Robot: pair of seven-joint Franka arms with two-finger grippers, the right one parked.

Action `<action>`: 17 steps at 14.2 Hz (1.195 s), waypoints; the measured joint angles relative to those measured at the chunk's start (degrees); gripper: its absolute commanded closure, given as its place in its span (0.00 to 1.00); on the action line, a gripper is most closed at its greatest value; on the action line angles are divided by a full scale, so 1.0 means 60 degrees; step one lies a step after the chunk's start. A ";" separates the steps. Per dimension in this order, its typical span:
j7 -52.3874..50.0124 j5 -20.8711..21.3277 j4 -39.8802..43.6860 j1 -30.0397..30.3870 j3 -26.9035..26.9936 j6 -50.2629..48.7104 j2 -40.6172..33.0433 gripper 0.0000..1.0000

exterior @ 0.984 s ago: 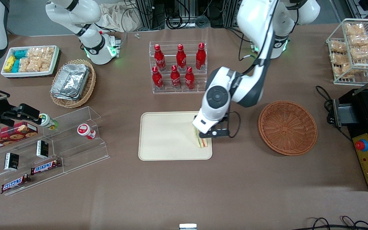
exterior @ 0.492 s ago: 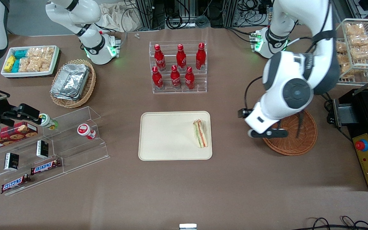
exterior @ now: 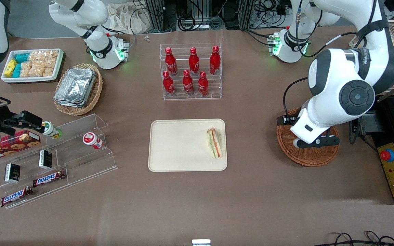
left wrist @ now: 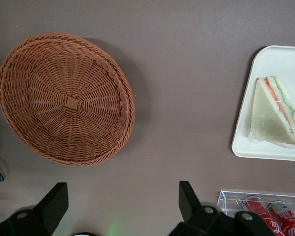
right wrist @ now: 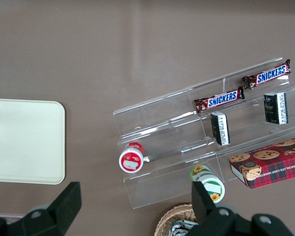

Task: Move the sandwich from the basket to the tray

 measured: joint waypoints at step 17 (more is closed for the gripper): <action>0.0171 -0.0651 0.0593 0.1826 0.1225 -0.1017 -0.0058 0.00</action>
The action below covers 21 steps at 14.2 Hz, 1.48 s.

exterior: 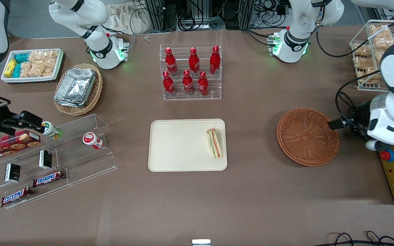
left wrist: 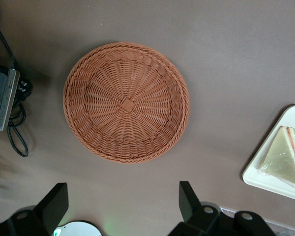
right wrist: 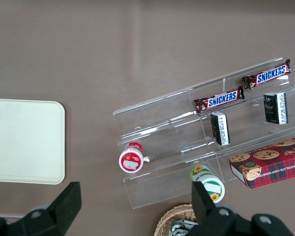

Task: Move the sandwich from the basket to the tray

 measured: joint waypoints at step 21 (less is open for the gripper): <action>0.0399 0.2940 -0.1219 0.7292 -0.9293 0.1417 -0.2583 0.00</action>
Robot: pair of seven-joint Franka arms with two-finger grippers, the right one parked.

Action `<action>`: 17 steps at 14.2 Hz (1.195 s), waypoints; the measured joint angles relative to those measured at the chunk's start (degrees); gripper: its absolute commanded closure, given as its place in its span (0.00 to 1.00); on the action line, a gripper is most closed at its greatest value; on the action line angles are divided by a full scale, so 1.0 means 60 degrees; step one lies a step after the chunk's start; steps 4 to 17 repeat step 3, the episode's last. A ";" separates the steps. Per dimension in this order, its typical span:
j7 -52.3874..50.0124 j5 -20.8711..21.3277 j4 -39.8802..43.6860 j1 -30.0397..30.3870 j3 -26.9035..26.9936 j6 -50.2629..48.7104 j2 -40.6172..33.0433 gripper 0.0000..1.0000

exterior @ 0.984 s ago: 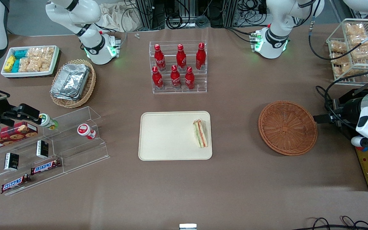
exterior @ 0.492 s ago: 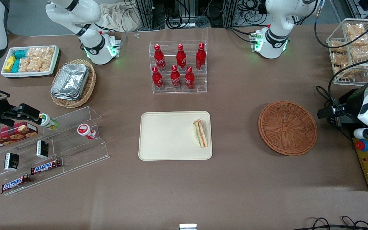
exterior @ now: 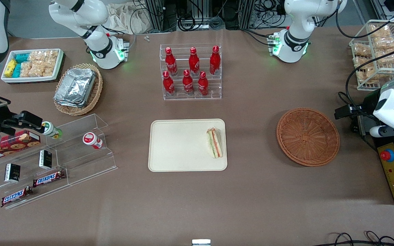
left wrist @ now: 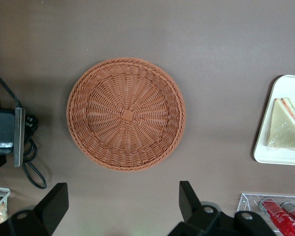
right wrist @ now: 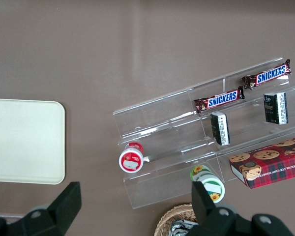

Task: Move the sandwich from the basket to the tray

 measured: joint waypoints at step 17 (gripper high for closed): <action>0.0000 0.0030 0.0255 0.0062 -0.0117 0.0060 0.0089 0.00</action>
